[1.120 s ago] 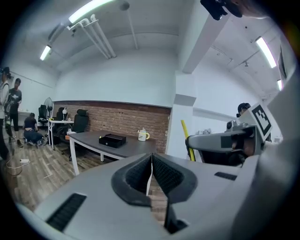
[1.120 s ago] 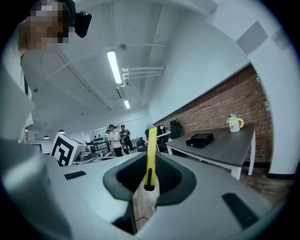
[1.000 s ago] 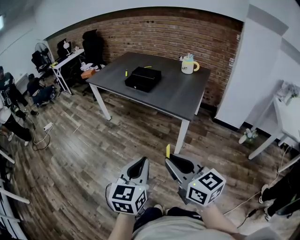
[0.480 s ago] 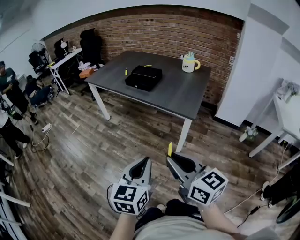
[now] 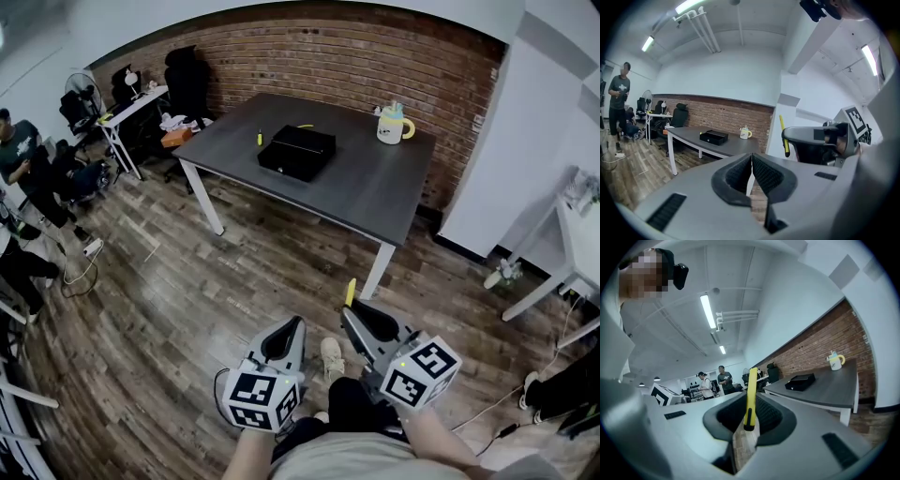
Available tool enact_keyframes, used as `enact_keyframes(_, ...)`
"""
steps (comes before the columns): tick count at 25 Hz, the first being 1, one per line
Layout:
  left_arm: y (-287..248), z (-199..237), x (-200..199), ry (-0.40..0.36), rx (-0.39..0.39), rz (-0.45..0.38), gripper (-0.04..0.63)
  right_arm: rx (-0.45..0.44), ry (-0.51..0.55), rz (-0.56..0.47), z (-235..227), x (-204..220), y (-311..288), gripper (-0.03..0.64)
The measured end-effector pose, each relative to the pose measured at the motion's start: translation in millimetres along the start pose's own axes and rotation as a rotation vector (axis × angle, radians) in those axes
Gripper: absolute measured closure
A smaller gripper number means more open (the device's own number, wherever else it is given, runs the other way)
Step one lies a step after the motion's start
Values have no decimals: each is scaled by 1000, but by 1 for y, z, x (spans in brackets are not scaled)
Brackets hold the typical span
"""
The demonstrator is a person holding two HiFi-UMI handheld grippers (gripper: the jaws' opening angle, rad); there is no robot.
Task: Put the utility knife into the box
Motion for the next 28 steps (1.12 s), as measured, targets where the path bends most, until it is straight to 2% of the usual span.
enact_keyframes(8, -60, 61, -24, -8, -76, -33, 574, -64, 16, 15, -49, -24, -80, 552)
enact_keyframes(18, -171, 133, -72, -27, -140, -74, 574, -166, 46, 48, -123, -80, -188, 551)
enact_keyframes(23, -212, 157, -83, -33, -166, -65, 572, -196, 22, 48, -157, -97, -230, 551)
enact_keyframes(28, -234, 173, -79, -16, -186, -28, 574, -212, 4, 79, -176, -100, -259, 551)
Point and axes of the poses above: the fingertips, and each gripper's own axes: y backward along the fingers, z to its left, x out of its underside, the point moved 3 cm from there along y, backward along the fingers, and after that the axes turned 5 degrees about -y, right-handed, at the moved point
